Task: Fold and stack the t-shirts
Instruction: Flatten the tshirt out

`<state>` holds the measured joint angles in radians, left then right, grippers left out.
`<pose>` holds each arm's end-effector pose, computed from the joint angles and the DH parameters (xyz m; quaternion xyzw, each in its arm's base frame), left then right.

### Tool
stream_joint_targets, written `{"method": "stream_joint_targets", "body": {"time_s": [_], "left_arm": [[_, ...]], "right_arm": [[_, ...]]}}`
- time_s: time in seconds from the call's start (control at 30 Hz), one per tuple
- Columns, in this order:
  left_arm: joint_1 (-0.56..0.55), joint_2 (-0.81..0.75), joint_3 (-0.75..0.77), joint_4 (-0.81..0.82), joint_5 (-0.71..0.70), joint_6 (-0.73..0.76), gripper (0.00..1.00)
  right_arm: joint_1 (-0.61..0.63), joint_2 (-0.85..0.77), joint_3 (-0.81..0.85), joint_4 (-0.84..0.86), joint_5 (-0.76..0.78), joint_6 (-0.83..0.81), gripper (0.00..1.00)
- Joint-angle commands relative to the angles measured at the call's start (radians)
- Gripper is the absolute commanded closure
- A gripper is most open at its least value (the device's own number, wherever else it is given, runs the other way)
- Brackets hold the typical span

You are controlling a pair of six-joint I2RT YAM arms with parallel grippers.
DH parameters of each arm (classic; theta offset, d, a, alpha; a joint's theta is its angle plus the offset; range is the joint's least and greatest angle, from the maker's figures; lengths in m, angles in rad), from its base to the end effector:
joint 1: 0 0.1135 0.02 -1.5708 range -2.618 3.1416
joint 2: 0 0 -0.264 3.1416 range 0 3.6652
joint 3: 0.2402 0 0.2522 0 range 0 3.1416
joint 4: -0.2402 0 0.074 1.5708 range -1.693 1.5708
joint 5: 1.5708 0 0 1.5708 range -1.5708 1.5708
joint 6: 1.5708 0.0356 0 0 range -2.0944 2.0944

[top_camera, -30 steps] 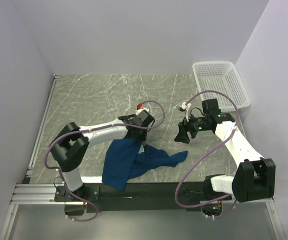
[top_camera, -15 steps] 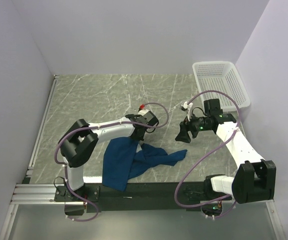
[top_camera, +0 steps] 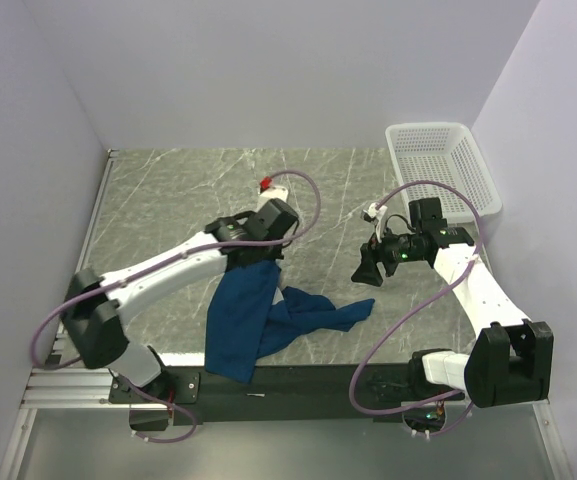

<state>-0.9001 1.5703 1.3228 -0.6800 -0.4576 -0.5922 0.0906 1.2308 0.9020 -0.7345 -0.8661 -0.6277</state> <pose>0.2209 -0.2531 0.2909 0.0708 0.9241 -0.0510 0.3722 0.2269 0.0478 0.2552 -0.4074 0.7855 0.3312 0.3275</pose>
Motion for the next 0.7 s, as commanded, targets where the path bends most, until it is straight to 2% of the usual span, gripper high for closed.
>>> {"method": "stream_joint_targets", "body": {"time_s": [0.0, 0.03, 0.07, 0.1, 0.13, 0.2, 0.27, 0.37, 0.47, 0.57, 0.6, 0.67], "left_arm": [[0.004, -0.091, -0.014, 0.025, 0.101, -0.018, 0.99], [0.010, -0.102, -0.033, 0.039, 0.144, -0.015, 0.93], [0.013, -0.102, -0.049, 0.048, 0.178, -0.017, 0.80], [0.013, -0.092, -0.069, 0.033, 0.198, -0.029, 0.50], [0.012, -0.075, -0.076, 0.019, 0.220, -0.034, 0.41], [0.010, -0.020, -0.105, 0.007, 0.227, -0.038, 0.32], [0.006, 0.022, -0.122, 0.013, 0.224, -0.035, 0.32], [0.004, 0.078, -0.125, 0.017, 0.195, -0.026, 0.35], [0.004, 0.150, -0.099, 0.002, 0.168, -0.011, 0.45], [0.000, 0.236, -0.050, -0.051, 0.114, -0.003, 0.73], [-0.005, 0.246, -0.030, -0.059, 0.097, -0.001, 0.99], [-0.020, 0.229, 0.007, -0.078, 0.060, -0.001, 0.99]], "right_arm": [[-0.006, -0.022, 0.035, -0.029, -0.034, -0.033, 0.24], [-0.005, -0.017, 0.040, -0.035, -0.049, -0.038, 0.24], [-0.005, -0.014, 0.043, -0.042, -0.053, -0.044, 0.24], [-0.006, -0.013, 0.044, -0.045, -0.054, -0.044, 0.24], [-0.006, -0.014, 0.044, -0.040, -0.051, -0.043, 0.24], [-0.006, -0.020, 0.041, -0.033, -0.044, -0.033, 0.24], [-0.006, -0.022, 0.035, -0.028, -0.043, -0.027, 0.24], [-0.006, -0.021, 0.037, -0.029, -0.044, -0.029, 0.24], [-0.005, -0.013, 0.038, -0.029, -0.040, -0.029, 0.24], [-0.006, -0.013, 0.040, -0.031, -0.040, -0.027, 0.24], [-0.006, -0.014, 0.040, -0.031, -0.040, -0.029, 0.24], [-0.006, -0.017, 0.038, -0.029, -0.039, -0.027, 0.24]]}}
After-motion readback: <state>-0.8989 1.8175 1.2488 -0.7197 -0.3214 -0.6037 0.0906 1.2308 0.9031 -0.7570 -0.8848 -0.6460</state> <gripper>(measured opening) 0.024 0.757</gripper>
